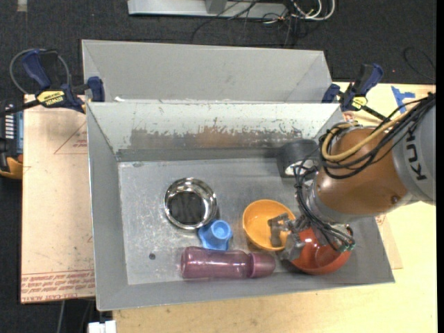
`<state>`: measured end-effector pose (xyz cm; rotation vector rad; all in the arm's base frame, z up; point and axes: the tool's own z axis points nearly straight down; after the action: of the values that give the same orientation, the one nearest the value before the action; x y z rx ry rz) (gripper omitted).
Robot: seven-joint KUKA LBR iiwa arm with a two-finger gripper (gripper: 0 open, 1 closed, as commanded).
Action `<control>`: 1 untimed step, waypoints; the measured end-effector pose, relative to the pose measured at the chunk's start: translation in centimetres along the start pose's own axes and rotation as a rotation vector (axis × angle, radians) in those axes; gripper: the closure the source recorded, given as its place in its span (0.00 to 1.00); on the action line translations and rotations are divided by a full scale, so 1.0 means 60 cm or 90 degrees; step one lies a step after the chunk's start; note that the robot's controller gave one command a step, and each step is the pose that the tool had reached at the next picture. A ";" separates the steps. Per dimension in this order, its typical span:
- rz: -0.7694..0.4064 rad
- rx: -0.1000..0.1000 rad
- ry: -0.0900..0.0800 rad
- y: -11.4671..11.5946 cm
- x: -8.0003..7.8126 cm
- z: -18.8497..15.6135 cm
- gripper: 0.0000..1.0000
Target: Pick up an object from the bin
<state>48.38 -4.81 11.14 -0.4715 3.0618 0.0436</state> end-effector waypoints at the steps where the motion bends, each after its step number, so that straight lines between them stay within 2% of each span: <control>1: 0.000 0.000 -0.001 0.001 -0.002 -0.026 1.00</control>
Offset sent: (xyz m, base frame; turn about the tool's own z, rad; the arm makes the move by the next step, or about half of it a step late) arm 0.0007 0.0001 0.0262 0.0006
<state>48.44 -4.79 12.69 -0.4702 3.0601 0.0434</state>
